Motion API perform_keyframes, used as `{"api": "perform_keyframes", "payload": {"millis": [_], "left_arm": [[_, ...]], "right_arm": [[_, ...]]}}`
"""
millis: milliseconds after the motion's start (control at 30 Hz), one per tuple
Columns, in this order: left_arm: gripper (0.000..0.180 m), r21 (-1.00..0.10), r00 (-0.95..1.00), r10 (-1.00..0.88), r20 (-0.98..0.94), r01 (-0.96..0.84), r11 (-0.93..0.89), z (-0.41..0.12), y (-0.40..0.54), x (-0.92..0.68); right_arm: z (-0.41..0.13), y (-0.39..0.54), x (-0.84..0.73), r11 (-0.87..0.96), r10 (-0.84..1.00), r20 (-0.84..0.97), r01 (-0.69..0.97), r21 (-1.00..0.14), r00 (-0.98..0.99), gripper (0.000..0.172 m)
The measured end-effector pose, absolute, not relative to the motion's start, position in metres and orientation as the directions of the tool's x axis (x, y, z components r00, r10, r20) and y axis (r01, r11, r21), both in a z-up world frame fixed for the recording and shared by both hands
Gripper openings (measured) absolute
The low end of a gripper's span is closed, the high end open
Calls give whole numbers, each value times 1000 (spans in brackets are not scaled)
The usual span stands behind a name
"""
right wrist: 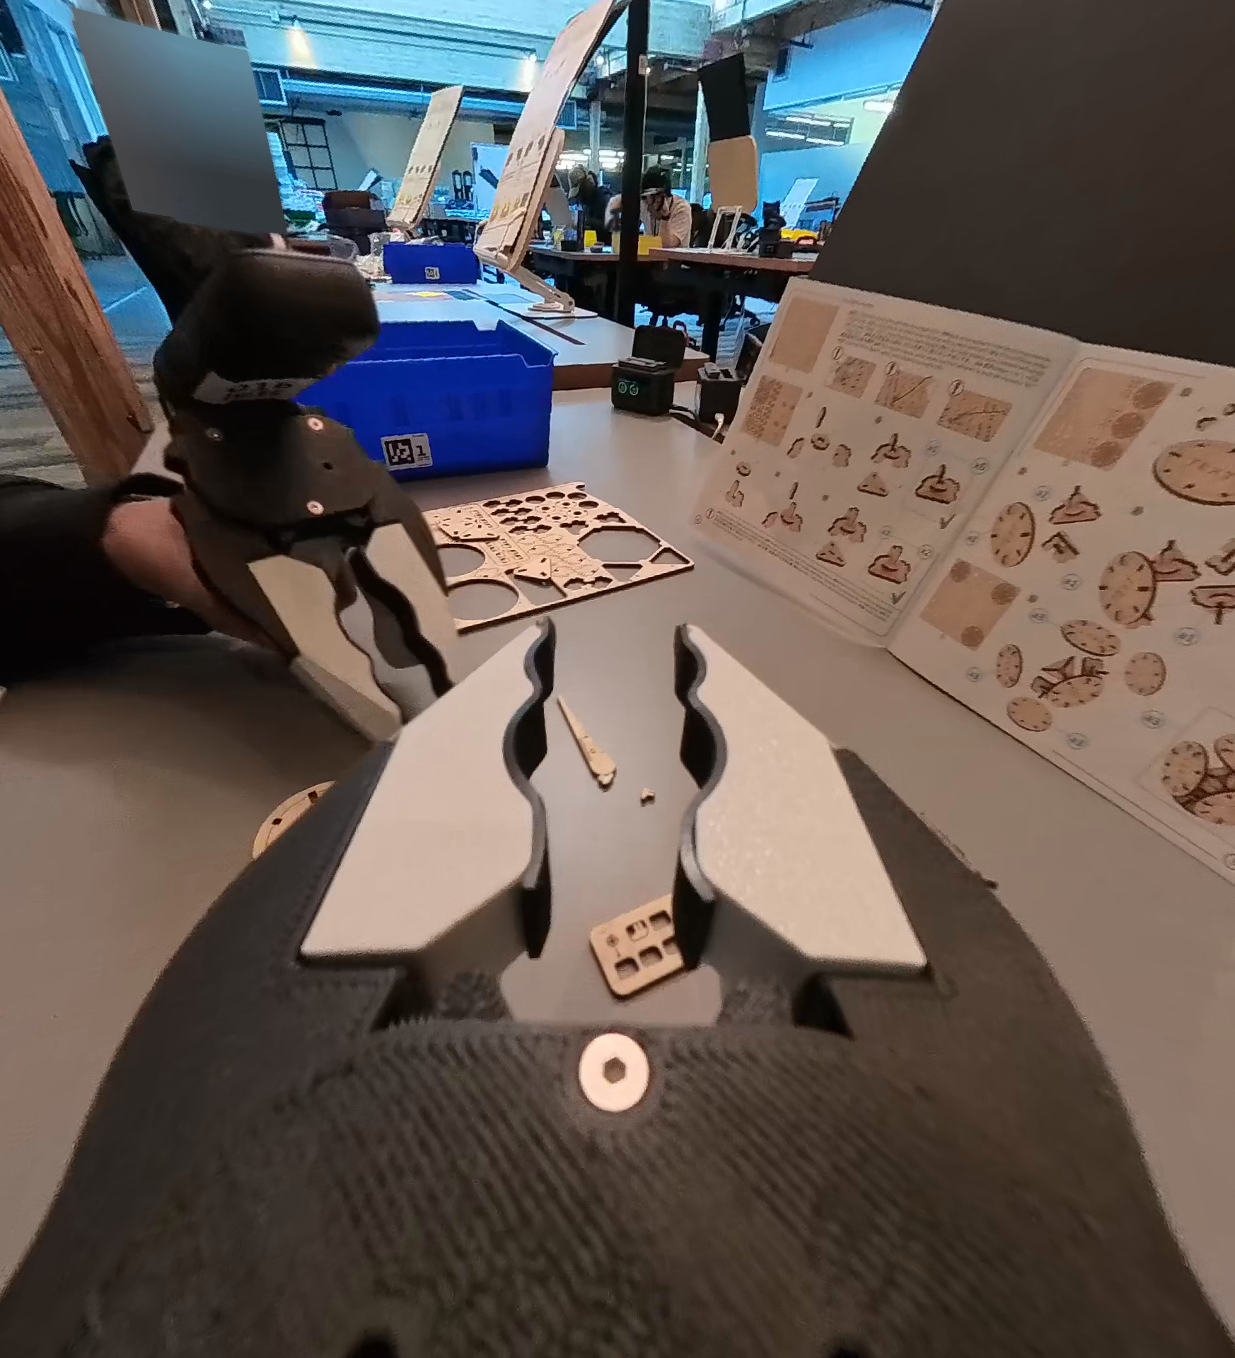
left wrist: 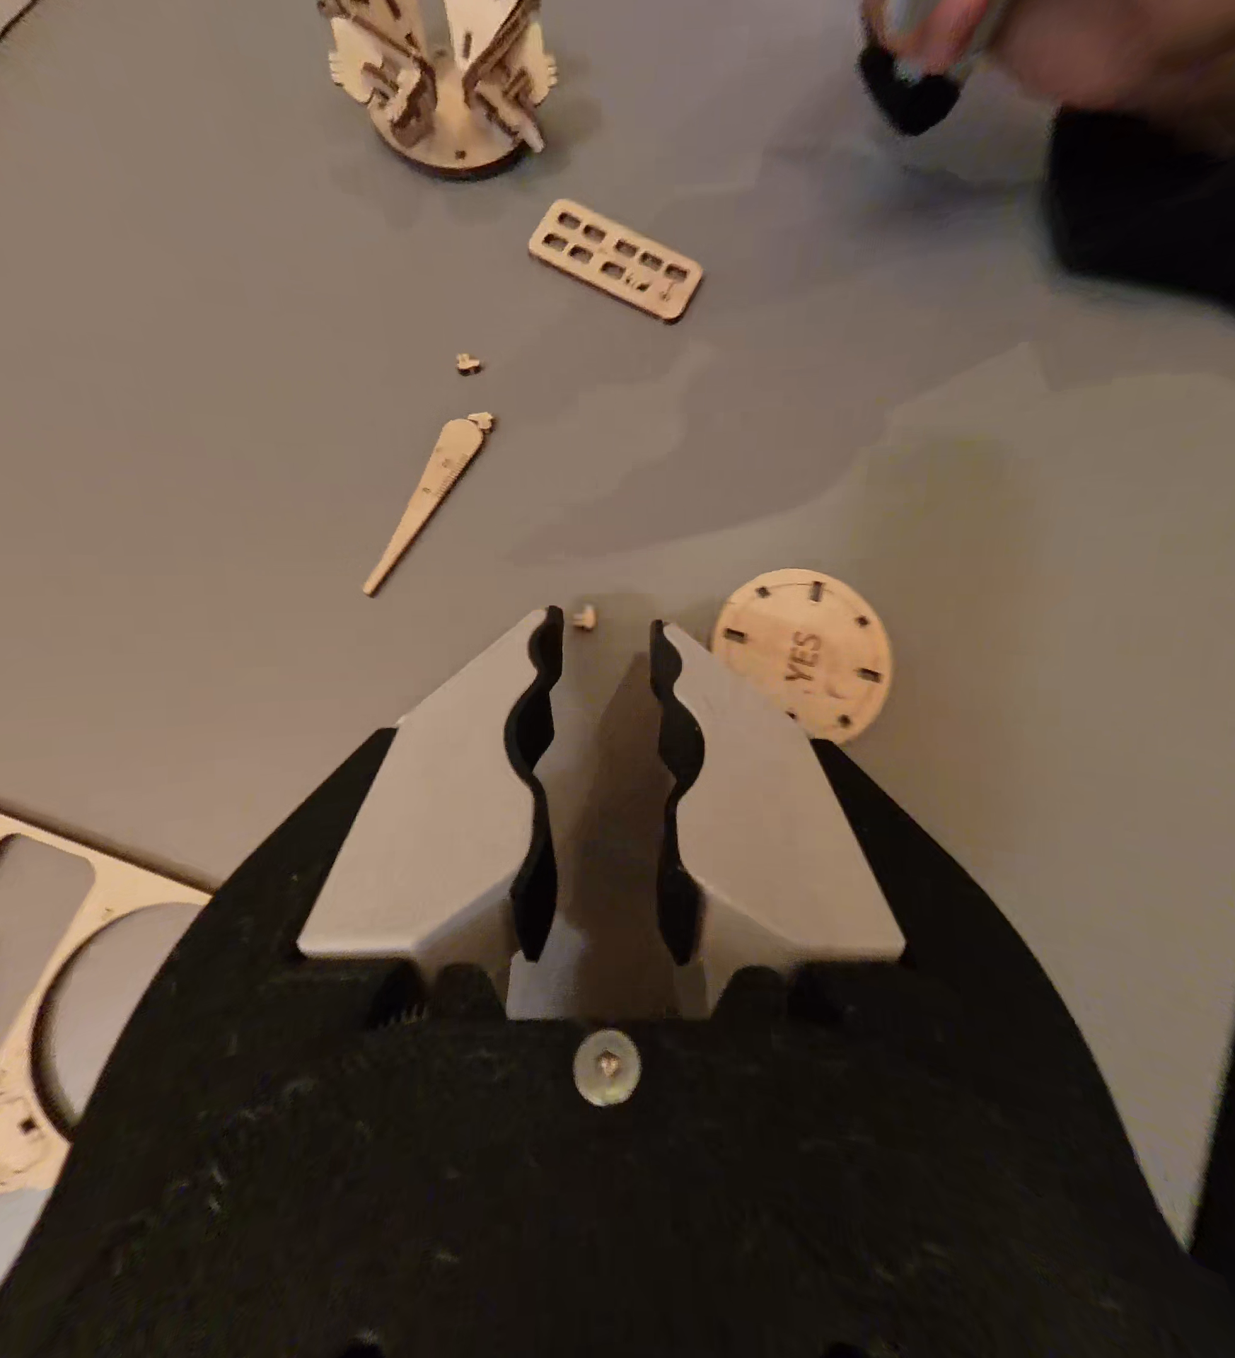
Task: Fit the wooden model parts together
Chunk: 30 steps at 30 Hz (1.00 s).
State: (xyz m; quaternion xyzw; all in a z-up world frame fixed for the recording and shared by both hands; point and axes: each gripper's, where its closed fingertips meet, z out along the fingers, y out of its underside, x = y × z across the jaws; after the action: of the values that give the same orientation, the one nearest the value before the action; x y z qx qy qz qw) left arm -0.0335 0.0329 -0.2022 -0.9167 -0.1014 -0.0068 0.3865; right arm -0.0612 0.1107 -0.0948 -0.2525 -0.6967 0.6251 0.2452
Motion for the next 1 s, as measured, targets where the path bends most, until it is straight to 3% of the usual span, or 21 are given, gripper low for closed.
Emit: {"api": "perform_keyframes", "payload": {"millis": [100,233,400,533,733,833,1000], "left_arm": [[20,-696,981,193,34,161,-699,-209,36,-40],[0,-710,985,133,114,174,-683,-210,41,-27],[0,-769,982,125,144,191,-610,-196,40,-27],[0,-825,937,63,345,334,-456,-170,40,-19],[0,-805,863,-15,504,464,-370,-155,34,-18],[0,-793,849,-22,527,483,-370,-156,33,-17],[0,-799,872,37,487,463,-383,-162,31,-25]], "right_arm": [[-98,107,-60,94,647,17,58,-994,-763,31],[-102,102,-59,89,631,-6,80,-993,-776,31],[-109,94,-56,129,613,11,86,-988,-790,31],[-122,82,-49,294,586,172,10,-956,-792,31],[-157,47,-29,636,367,558,-237,-734,-744,25],[-163,34,-21,660,308,604,-293,-692,-735,21],[-173,36,-24,656,321,537,-225,-720,-780,21]]}}
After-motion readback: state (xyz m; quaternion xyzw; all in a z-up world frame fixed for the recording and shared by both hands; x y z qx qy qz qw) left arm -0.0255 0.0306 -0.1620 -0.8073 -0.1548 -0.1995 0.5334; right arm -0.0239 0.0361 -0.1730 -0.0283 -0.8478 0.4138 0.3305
